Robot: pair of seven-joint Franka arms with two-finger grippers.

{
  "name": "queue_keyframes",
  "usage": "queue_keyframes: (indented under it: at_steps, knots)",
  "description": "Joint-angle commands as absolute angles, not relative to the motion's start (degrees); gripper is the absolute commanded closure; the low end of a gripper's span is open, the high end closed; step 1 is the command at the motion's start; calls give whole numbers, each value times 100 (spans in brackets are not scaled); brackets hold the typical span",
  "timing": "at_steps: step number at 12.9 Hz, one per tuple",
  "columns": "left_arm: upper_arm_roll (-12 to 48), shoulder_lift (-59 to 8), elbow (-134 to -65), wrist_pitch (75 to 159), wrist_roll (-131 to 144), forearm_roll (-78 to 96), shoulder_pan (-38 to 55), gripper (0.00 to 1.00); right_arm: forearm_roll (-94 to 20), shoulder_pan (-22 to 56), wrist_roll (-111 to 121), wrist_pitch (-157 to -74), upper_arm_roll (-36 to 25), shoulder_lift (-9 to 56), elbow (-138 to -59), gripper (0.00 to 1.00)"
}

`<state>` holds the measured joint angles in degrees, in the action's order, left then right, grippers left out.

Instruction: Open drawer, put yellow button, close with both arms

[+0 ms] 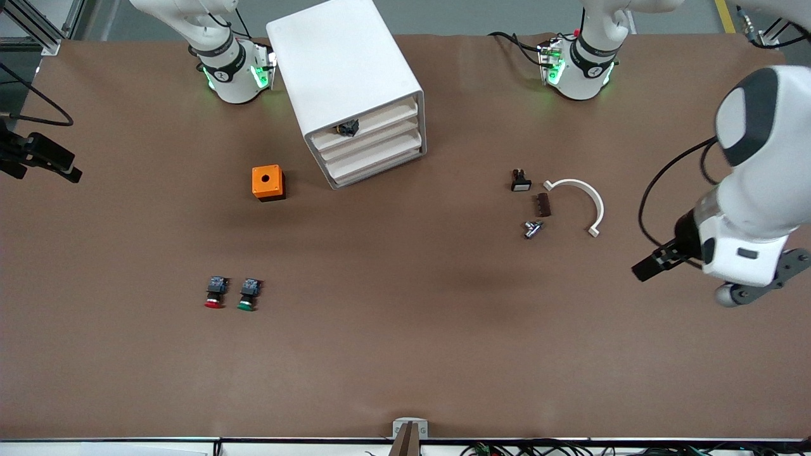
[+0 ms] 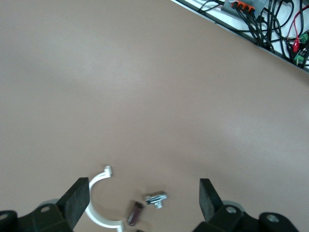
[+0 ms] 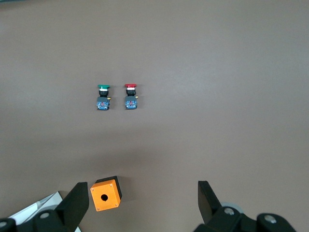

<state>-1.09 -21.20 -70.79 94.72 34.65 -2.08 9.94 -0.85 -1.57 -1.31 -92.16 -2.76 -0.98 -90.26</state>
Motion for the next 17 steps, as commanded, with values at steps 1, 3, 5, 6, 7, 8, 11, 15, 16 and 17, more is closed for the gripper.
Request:
queue_keyframes:
  at_steps: [1,3,5,6,7,8,11,15,16,17]
  knots:
    - [-9,-1392,-7583,9168,2737,-352,608,0,9,-281,-158,-8983,-141,9,-8815,0]
    - [0,-838,-8066,9167,2095,-352,388,0,0,-299,-158,-8974,-149,9,-8815,0]
    - [17,-363,-8497,9167,1715,-325,247,0,0,-308,-167,-8921,-149,9,-8824,0]
    - [35,-125,-8760,9167,1644,-282,203,0,0,-308,-167,-8930,-149,9,-8833,0]
    - [35,103,-9024,9167,1574,-273,193,0,0,-299,-167,-8921,-149,9,-8833,0]
    - [61,262,-9183,9158,1469,-264,185,0,0,-299,-167,-8921,-149,9,-8833,0]
    - [352,448,-9369,9158,1266,-264,-18,0,0,-308,-167,-8921,-141,18,-8851,0]
    - [570,483,-9352,8965,853,-255,-53,0,0,-290,-167,-8921,-149,9,-8859,0]
    - [597,510,-9360,8947,722,-255,-53,0,0,-281,-167,-8912,-158,-9,-8859,0]
    - [685,510,-9360,8947,642,-255,-53,0,0,-273,-167,-8895,-158,-9,-8859,0]
